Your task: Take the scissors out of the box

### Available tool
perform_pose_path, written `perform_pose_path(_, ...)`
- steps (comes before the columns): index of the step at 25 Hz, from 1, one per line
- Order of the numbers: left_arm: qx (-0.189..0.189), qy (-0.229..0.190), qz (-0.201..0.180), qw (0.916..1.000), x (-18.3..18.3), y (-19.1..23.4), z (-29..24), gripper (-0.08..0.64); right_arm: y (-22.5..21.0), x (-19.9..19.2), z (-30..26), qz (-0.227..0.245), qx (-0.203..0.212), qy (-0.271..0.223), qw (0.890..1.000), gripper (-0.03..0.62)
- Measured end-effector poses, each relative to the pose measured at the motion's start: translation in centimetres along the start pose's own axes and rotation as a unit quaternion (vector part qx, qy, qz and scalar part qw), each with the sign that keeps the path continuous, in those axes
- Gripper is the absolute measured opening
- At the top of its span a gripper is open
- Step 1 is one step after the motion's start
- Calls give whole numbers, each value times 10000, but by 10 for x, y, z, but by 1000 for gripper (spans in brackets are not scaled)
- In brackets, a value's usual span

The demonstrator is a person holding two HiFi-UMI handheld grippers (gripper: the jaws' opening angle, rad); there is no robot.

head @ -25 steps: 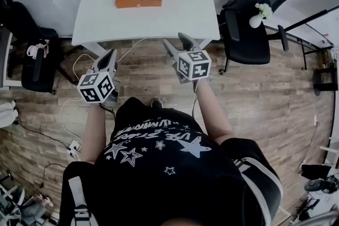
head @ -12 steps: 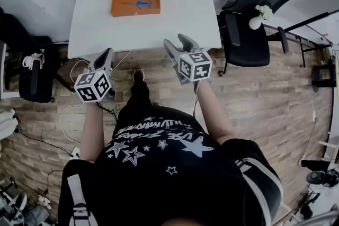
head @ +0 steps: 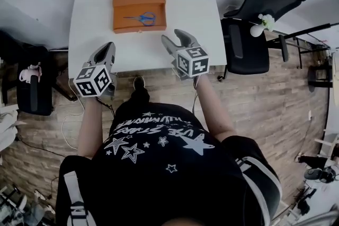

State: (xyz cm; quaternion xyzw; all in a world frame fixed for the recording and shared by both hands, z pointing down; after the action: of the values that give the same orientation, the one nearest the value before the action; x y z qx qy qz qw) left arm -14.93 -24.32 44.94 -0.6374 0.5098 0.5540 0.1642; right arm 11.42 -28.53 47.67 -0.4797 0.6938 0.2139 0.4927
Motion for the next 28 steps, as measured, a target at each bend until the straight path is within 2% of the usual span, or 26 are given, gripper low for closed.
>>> perform_pose_path(7,-54,16,90,9999,30,50,-30,18,2,28,-64,760,185,489,9957,238)
perform_pose_path(14,-66,-29,246,9997,48,89,-55,18,-4,49,-121,1877,472,1164,9741,238)
perform_pose_path(21,-62,-31,380,9993,56,115,-68,18,0,59,-161,2778,822,1688,9421,237)
perform_pose_path(23,-40,-31,395,9992,58,125,-72,18,3,58,-172,3050,952,1853,9293,237)
perform_pose_path(28,22,-37,509,9987,59,144,-81,18,11,46,-199,3695,1270,2390,8890,236)
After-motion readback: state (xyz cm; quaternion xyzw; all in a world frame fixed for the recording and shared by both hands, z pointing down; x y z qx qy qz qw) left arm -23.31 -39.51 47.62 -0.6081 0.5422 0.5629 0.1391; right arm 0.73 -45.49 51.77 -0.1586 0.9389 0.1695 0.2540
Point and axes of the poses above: the fingertips, and each gripper's own axes: z backward along the fingers, y to its left, x out of its top, the point moved 6 cm from there along z, backward along the fingers, and after that the axes turned 6 degrees about -x, right-handed, at the moved point
